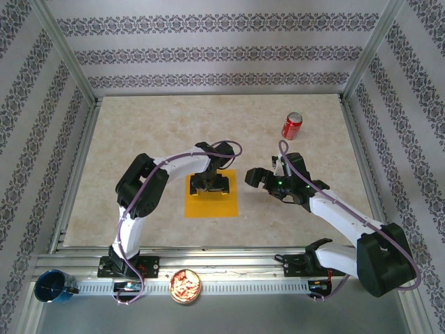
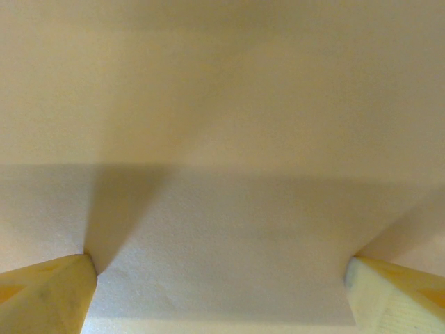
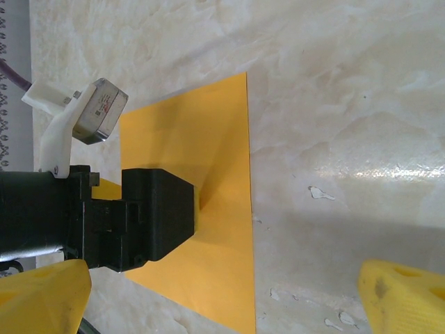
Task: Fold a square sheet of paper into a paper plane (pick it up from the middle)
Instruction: First fold the square sheet of paper in half at the center of the table.
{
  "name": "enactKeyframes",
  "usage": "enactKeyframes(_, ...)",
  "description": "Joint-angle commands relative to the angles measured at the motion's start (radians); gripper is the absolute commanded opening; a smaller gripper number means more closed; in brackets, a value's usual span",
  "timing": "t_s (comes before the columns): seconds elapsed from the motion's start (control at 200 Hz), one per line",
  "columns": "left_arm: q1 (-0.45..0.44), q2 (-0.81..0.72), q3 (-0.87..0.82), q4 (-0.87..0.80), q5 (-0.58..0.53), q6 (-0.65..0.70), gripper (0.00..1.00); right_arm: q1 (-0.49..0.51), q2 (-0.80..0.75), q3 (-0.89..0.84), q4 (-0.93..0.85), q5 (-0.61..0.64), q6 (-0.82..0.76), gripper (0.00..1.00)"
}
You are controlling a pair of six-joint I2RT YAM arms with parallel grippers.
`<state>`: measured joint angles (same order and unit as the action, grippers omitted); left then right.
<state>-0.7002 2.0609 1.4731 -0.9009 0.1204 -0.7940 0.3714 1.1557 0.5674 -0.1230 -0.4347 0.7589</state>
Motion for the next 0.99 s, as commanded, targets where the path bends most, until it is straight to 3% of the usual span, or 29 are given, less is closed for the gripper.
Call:
enactKeyframes(0.0, -0.015, 0.046, -0.057, 0.035, 0.04, -0.006, 0.92, 0.014, -0.011, 0.019, -0.004, 0.025, -0.003, 0.98)
enactKeyframes(0.749, -0.015, 0.031, -0.054, 0.046, 0.053, 0.012, 0.86, 0.015, -0.013, 0.026, -0.034, 0.06, 0.04, 0.98)
enactKeyframes(0.989, -0.015, 0.024, -0.047, 0.046, 0.053, 0.017, 0.8, 0.017, -0.014, 0.034, -0.034, 0.066, 0.048, 0.98)
